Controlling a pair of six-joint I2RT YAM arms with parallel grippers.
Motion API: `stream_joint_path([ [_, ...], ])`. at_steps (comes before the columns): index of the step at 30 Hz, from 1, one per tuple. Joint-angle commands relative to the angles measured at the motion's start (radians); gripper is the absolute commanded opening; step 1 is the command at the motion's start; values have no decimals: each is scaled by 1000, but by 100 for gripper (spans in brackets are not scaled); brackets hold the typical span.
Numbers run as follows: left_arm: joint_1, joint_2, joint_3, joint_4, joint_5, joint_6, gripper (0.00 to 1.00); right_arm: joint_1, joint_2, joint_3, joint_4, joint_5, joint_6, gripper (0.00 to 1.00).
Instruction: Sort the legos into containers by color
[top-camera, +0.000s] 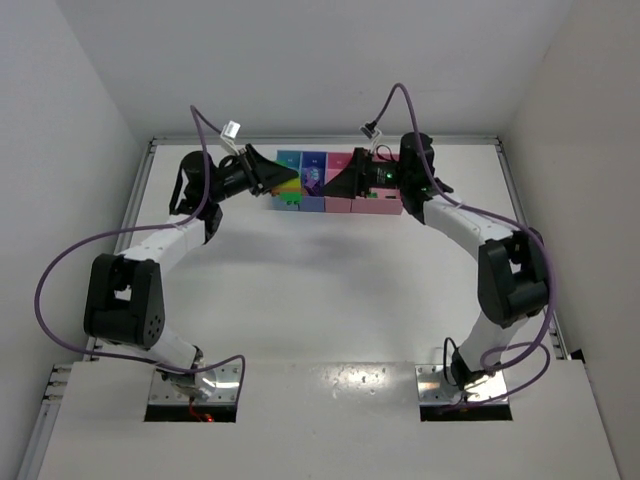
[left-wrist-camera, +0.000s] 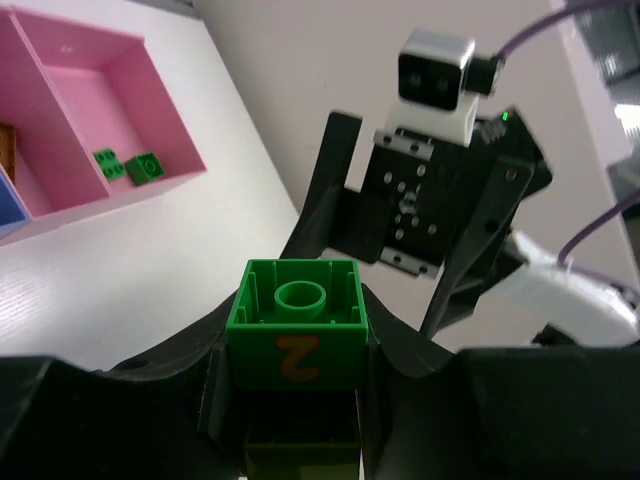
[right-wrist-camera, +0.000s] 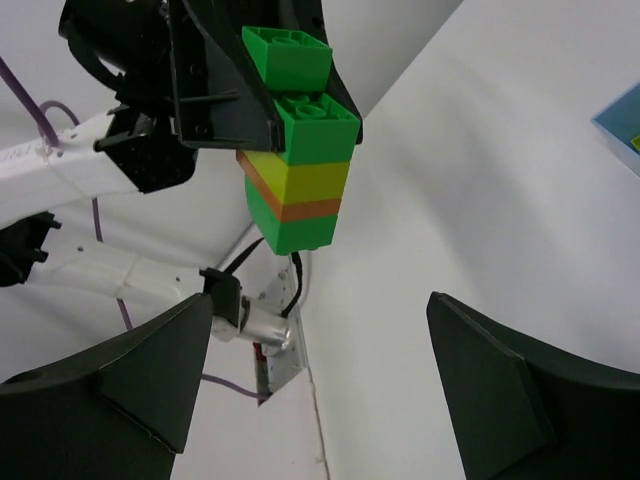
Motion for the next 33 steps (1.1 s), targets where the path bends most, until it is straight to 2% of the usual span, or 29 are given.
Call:
stream_joint_path([
  [1,11,-49,45,97,-119,-137,0,33,18,62,139,46,84,88],
  [12,20,-49,65,140,-148,-180,0,108,119,201,179,46,170,88],
  [14,20,-49,65,149,-148,-189,0,117,128,201,179,46,179,85],
  [18,20,-49,74,158,-148,-189,0,127,140,211,179,37,189,73],
  [23,20,-49,74,169,-148,-200,0,137,168,229,197,37,189,62],
  [31,20,-49,54,178,-139,-200,0,137,199,305,207,37,207,61],
  [33,20,-49,54,178,-139,-200,0,137,199,319,217,37,207,58],
])
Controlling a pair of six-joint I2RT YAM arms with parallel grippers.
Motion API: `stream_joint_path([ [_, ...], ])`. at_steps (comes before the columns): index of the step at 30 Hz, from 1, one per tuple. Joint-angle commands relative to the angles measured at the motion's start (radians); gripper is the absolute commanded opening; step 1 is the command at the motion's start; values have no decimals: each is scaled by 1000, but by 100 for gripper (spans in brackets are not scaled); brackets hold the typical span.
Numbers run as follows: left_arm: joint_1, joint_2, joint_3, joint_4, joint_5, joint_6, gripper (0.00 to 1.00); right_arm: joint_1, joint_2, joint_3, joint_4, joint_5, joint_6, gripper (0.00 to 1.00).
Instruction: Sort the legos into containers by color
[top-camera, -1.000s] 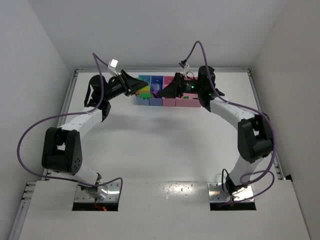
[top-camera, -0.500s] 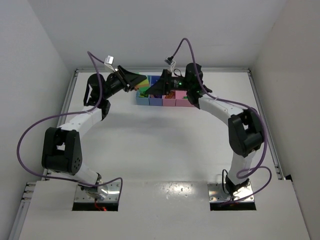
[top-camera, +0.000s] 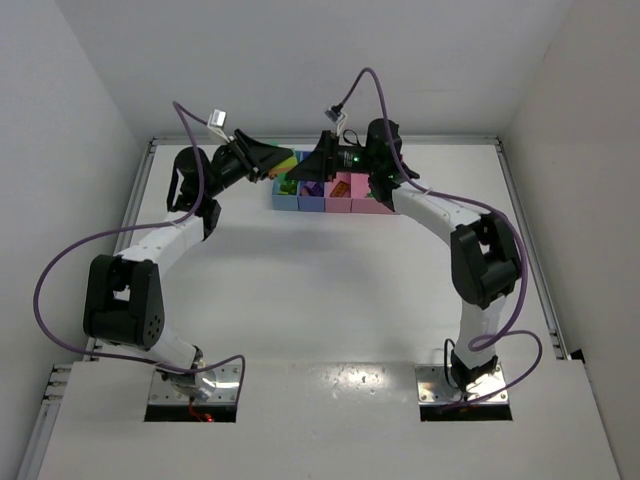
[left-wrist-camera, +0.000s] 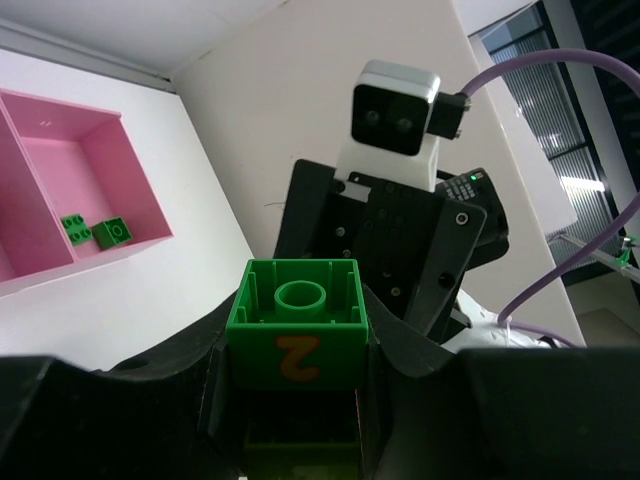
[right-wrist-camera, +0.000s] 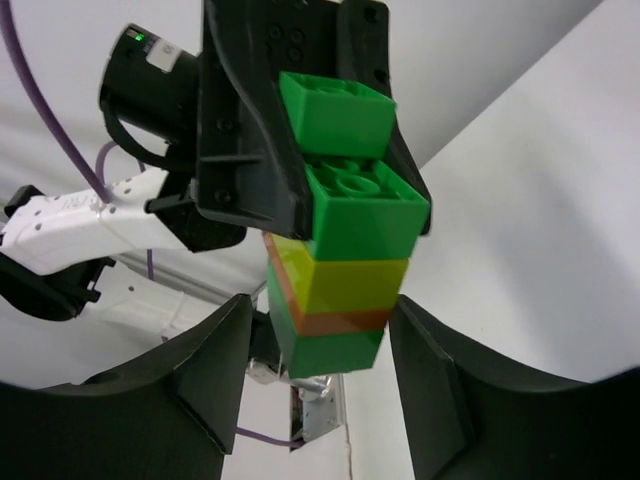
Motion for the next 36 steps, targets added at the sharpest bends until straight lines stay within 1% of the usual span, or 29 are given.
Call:
stream_joint_path([
  [1,11,-46,18,72,1,-16,0,8,2,62,78,-1,23,56],
  [3,11,-46,18,72,1,-16,0,17,2,73,89,-10,23,52],
  [4,11,-46,18,72,1,-16,0,17,2,73,89,-22,23,47],
  [6,11,-46,27,72,1,-16,0,17,2,61,110,-35,34,41],
  [7,11,-37,27,72,1,-16,0,26,2,61,110,-48,34,34],
  [9,20,-37,27,83,1,-16,0,26,-12,27,131,-59,43,26],
  [10,20,-37,27,92,1,-25,0,37,-12,16,131,-68,43,19],
  [14,40,-15,37,118,-8,-36,0,37,-61,-48,153,-99,43,7],
  [17,49,-6,46,155,-8,-36,0,37,-100,-105,144,-130,14,4],
  [20,58,3,46,167,-8,-45,0,28,-152,-169,93,-139,-33,3],
  [22,58,3,46,167,25,-31,0,14,-184,-195,21,-170,-113,3],
  [23,58,-9,35,146,44,4,0,2,-199,-215,-28,-179,-157,3],
  [24,46,-18,35,121,82,39,0,-18,-242,-226,-84,-179,-259,3],
  [25,46,-29,35,19,102,88,0,-32,-264,-237,-205,-179,-311,3],
  [26,29,-40,35,-61,122,148,0,-47,-287,-257,-258,-168,-358,2],
  [27,5,-61,44,-133,157,279,0,-78,-308,-267,-307,-168,-450,2],
  [28,-9,-74,44,-187,172,342,0,-93,-351,-277,-409,-149,-501,2],
  [29,-41,-103,44,-306,173,492,0,-112,-371,-287,-465,-135,-551,2],
  [30,-59,-115,55,-389,173,583,0,-129,-391,-287,-508,-122,-596,2],
  [31,-78,-115,70,-572,164,675,0,-165,-423,-300,-563,-110,-654,2],
  [32,-95,-115,89,-650,163,764,0,-185,-436,-309,-588,-110,-677,2],
  [33,-110,-115,101,-704,153,896,0,-204,-446,-309,-615,-98,-704,2],
  [34,-136,-115,101,-745,153,955,1,-237,-459,-309,-640,-75,-749,2],
  [35,-150,-115,110,-840,134,1016,1,-253,-478,-318,-667,-75,-762,2],
  [36,-165,-124,110,-868,122,1121,3,-268,-479,-318,-680,-64,-774,2],
])
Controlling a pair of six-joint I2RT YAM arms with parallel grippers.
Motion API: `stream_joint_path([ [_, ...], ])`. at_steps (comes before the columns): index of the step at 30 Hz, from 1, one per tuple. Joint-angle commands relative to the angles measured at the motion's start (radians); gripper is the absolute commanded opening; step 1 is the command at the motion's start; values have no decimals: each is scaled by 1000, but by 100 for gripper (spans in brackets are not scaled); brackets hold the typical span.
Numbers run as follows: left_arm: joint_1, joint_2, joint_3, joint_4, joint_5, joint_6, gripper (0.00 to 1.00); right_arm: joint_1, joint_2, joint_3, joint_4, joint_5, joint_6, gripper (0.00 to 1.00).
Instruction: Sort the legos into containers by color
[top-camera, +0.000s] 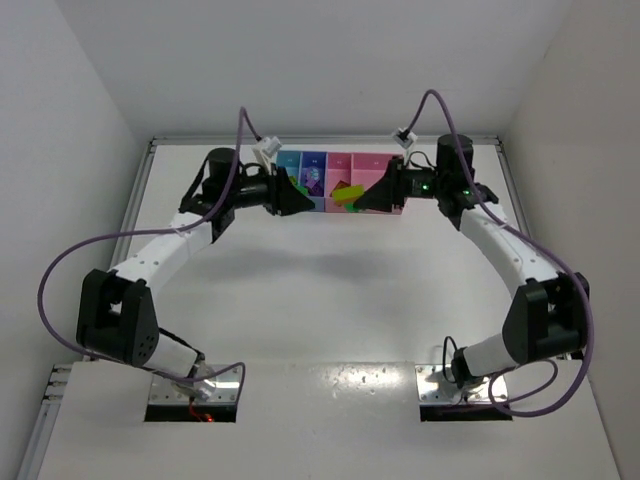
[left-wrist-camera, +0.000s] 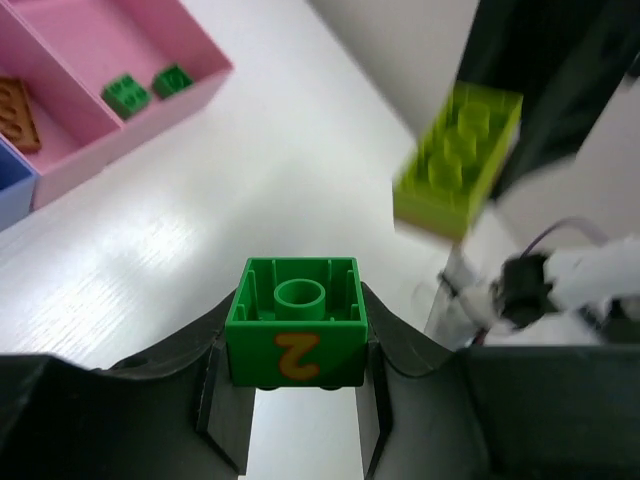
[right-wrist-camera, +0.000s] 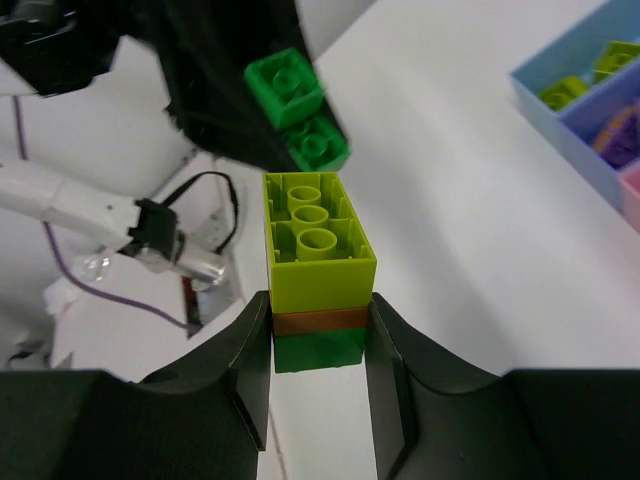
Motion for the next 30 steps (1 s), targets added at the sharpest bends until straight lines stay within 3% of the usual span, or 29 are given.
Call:
stream_joint_path([
  [1,-75,-47,34,-304,-46,447,3,-47,-54,-12,-139,44,-183,2],
  [7,-277,-13,-23,-458,-283,789,5,-107,-76,-41,-303,97,-329,2],
  [11,-388,71,-46,-484,-459,889,6,-144,-85,-52,-403,119,-415,2],
  [17,-460,217,-46,-509,-538,909,17,-207,-105,-43,-531,128,-520,2],
  [21,-470,281,-35,-518,-547,898,35,-242,-105,-42,-589,128,-559,2],
  [24,-470,303,-11,-541,-535,888,43,-265,-105,-42,-612,108,-580,2],
  [28,-447,273,32,-572,-421,897,83,-283,-105,-52,-630,96,-602,2],
  [30,-405,234,66,-572,-301,880,85,-284,-105,-52,-640,71,-611,2],
])
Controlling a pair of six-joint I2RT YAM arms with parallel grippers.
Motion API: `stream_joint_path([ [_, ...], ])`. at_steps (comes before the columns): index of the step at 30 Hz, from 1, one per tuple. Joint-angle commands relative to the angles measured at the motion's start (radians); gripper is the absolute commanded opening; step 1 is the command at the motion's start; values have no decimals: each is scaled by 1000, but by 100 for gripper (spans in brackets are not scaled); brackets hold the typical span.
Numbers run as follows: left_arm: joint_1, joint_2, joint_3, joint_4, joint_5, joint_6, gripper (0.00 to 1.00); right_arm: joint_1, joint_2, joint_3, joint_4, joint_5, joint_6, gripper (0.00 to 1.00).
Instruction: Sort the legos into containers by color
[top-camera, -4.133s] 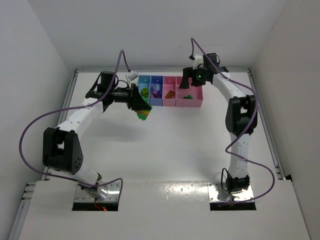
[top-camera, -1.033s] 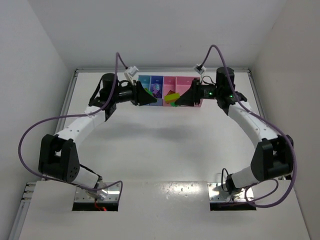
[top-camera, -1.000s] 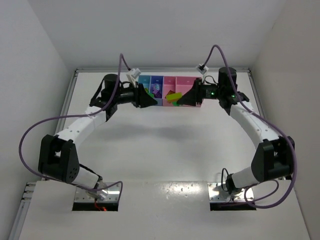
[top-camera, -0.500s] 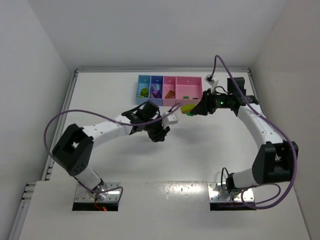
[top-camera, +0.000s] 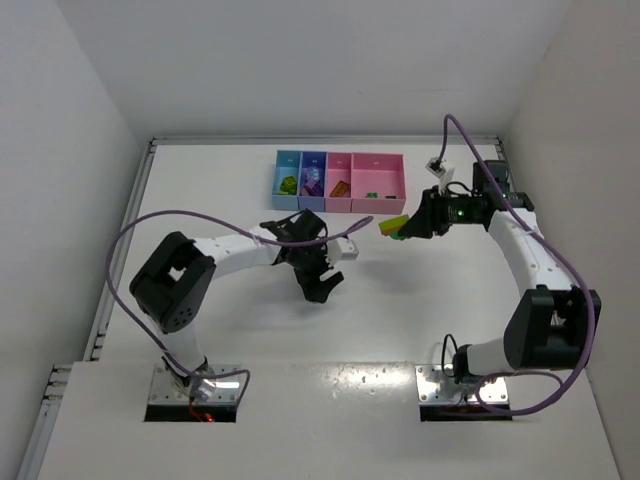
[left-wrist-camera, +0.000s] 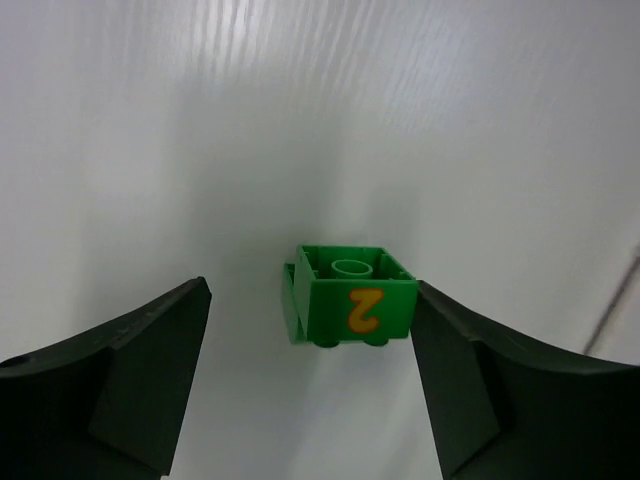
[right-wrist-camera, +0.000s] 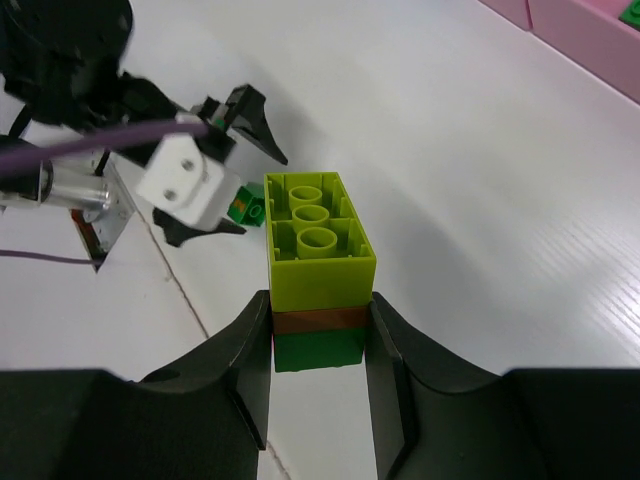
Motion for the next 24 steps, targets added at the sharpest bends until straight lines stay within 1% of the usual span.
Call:
stream_joint_path([
  [1,56,-98,87,-1,201,-13,86,-7,-24,0,-22,-59,-71,2],
  [2,73,-120,103,-1,247,-26,86,-7,-24,0,-37,-70,-85,2],
  [3,109,-167,127,10,328,-67,86,-7,-15,0,-50,-70,-100,2],
  [5,148,-212,146,66,383,-156,86,-7,-6,22,-91,-91,-155,2],
  [6,180,-227,172,76,443,-173,86,-7,6,32,-105,-104,-187,2],
  [7,193,-237,190,76,474,-184,85,-7,7,32,-131,-116,-201,2],
  [8,217,-237,225,76,527,-207,85,4,20,55,-145,-139,-218,2],
  [11,249,-208,273,76,624,-240,79,28,40,80,-197,-168,-286,2],
  [12,263,-197,302,76,679,-263,78,40,51,98,-214,-182,-301,2],
  [13,263,-186,314,76,706,-264,74,41,51,111,-253,-182,-345,2],
  [14,263,-177,324,86,726,-294,73,53,65,129,-270,-193,-364,2],
  [15,263,-163,339,86,765,-294,73,68,74,129,-280,-193,-376,2],
  [16,263,-163,339,99,782,-308,71,68,74,138,-280,-193,-390,2],
  [21,254,-132,377,109,816,-331,71,131,74,172,-292,-183,-401,2],
  [24,243,-123,377,119,825,-331,73,169,74,193,-292,-174,-422,2],
])
